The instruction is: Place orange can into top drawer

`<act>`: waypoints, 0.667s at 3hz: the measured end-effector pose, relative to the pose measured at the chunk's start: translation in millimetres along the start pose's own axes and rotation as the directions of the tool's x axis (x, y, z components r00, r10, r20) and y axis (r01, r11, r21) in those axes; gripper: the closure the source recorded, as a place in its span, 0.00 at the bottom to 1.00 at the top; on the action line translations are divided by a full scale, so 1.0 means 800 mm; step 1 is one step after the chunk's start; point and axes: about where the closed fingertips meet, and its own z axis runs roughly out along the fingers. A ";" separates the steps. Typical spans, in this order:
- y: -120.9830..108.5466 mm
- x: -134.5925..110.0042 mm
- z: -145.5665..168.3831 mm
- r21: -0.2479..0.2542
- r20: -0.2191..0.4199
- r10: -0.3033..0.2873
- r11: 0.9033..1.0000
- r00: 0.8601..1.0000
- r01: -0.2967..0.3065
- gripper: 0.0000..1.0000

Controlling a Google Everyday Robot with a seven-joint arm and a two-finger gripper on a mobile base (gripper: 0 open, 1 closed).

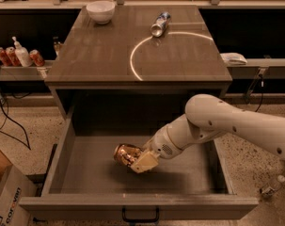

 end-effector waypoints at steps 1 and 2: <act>-0.007 0.008 0.011 0.004 -0.010 0.019 1.000 1.000 -0.019 1.00; -0.016 0.015 0.017 0.025 -0.024 0.054 0.998 0.998 -0.053 0.81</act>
Offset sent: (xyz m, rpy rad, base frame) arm 0.0106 -0.0085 -0.0319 -0.0619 0.0459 -0.0914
